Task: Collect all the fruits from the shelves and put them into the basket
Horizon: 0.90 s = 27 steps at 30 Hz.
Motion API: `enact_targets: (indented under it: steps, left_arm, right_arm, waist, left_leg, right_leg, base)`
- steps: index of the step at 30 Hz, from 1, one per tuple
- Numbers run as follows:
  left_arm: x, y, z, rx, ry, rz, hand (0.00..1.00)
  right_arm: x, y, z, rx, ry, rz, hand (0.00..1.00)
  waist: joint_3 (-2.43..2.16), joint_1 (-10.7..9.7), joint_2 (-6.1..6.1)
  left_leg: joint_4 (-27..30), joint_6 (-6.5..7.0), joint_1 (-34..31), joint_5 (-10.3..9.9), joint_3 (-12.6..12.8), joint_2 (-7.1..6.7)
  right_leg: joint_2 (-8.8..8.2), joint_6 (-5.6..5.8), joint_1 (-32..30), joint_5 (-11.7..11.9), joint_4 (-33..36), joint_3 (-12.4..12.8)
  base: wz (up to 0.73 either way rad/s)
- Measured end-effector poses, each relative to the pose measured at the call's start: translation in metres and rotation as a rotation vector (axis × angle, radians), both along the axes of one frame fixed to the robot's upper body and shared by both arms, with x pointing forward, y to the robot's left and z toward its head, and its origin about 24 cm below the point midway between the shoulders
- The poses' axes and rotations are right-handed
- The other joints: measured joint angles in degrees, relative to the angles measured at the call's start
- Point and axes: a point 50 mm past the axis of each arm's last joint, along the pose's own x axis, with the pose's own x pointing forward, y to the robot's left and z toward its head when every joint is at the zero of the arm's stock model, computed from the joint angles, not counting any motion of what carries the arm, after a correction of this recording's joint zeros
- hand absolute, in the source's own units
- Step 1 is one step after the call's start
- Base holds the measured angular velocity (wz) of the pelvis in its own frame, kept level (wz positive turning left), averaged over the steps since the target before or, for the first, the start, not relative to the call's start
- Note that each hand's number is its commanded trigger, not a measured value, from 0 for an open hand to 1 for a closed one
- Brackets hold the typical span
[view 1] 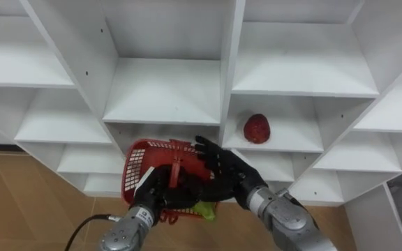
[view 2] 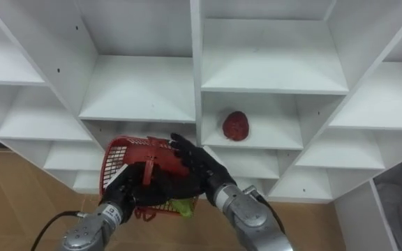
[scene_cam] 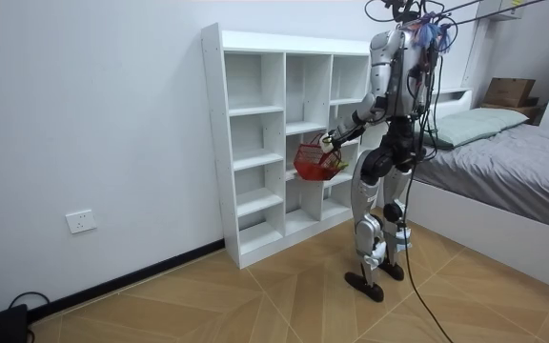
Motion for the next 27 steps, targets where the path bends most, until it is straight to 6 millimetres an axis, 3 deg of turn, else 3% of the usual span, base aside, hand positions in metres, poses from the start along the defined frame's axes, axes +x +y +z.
enact_targets:
  steps: [27]
  left_arm:
    - [-0.008, 0.005, -0.012, -0.004, 0.065, 0.078, 1.00]
  right_arm:
    - [0.000, -0.006, 0.008, -0.036, -0.057, 0.006, 0.00]
  waist:
    - [0.28, -0.1, -0.49]
  left_leg:
    - [-0.5, 0.00, 0.5, 0.0, 0.0, -0.06]
  right_leg:
    - [0.18, 0.03, 0.4, 0.0, 0.0, -0.4]
  base:
    - [0.00]
